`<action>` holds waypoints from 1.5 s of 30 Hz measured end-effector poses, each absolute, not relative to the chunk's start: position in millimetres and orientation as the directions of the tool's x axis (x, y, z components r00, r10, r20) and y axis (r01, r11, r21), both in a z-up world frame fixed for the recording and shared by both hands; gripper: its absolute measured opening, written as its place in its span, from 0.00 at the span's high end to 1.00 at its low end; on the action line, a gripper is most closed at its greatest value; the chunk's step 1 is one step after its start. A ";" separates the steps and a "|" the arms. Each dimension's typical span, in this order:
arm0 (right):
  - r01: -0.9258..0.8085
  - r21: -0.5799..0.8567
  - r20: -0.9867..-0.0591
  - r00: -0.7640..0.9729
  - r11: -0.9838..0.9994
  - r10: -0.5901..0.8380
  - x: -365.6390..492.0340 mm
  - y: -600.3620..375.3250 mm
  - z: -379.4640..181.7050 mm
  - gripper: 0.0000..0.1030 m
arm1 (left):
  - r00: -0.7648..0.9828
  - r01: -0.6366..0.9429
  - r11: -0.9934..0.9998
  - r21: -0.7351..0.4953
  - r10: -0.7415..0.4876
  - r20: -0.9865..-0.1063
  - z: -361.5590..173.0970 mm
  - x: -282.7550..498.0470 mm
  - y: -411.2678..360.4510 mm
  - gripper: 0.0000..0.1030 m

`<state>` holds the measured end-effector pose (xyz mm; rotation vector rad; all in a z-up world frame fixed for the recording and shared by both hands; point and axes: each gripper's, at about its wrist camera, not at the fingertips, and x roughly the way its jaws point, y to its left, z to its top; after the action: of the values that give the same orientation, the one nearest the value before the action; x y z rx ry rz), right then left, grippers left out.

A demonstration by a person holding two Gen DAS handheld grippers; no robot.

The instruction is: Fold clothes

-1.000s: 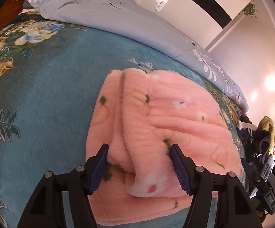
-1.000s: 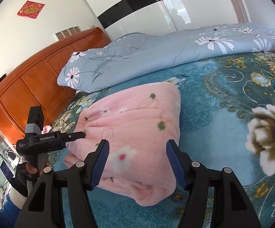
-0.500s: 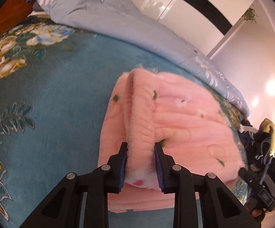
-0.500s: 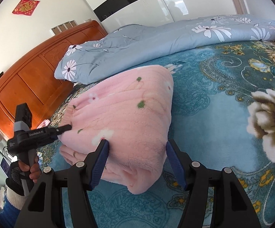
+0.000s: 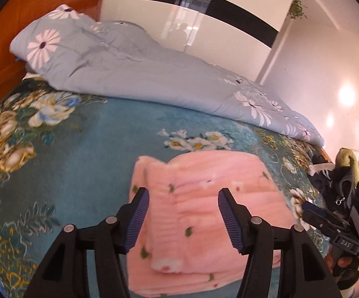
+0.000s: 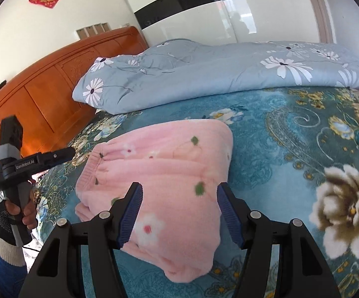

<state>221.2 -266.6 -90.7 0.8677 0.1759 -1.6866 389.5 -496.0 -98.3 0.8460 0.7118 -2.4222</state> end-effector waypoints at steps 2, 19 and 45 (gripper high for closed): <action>0.910 0.295 -0.642 -0.036 -0.290 -0.766 218.3 -287.4 -84.3 0.38 | -0.679 0.568 -0.763 -0.308 -0.224 -0.699 -104.7 367.9 -501.5 0.37; 0.899 0.358 -0.701 0.081 -0.252 -0.708 209.0 -309.2 -115.8 0.38 | -0.657 0.588 -0.715 -0.377 -0.150 -0.739 -137.6 368.8 -498.5 0.37; 0.800 0.531 -0.577 0.101 -0.279 -0.810 202.2 -234.9 -138.1 0.24 | -0.656 0.669 -0.593 -0.447 -0.190 -0.730 -159.1 431.8 -506.3 0.02</action>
<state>202.2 -234.9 -138.1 1.0094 -0.0131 -1.5541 431.8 -506.3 -159.1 0.8791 1.0019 -2.2543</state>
